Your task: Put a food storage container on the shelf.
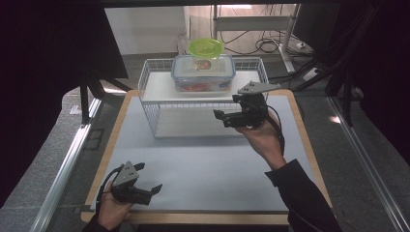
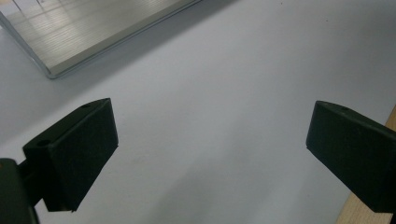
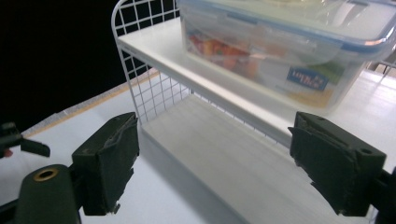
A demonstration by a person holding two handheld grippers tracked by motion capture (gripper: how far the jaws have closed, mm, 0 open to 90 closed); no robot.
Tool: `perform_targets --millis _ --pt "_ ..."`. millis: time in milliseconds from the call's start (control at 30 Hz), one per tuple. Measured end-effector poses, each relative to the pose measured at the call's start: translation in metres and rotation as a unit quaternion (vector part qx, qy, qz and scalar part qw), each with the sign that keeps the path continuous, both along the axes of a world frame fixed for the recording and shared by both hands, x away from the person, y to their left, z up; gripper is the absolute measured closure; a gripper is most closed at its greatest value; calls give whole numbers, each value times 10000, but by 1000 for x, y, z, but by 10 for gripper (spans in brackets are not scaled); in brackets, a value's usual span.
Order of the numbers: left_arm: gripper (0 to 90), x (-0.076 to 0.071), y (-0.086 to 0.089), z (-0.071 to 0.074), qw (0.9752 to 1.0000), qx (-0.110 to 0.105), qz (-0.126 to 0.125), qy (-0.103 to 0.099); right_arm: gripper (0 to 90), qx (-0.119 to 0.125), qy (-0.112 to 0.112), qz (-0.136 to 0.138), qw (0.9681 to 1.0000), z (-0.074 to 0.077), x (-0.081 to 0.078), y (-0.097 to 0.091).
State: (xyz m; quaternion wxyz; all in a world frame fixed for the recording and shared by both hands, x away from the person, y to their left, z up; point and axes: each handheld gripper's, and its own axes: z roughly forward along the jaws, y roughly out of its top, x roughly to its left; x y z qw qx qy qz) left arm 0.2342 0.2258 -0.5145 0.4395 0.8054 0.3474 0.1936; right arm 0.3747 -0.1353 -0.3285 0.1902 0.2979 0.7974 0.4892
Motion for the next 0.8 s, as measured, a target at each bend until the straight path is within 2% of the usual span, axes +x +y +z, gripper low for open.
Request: perform_targets --millis 800 --pt "21 0 -1 0 10000 49 -18 -1 52 -225 104 -33 9997 -36 -30 -21"
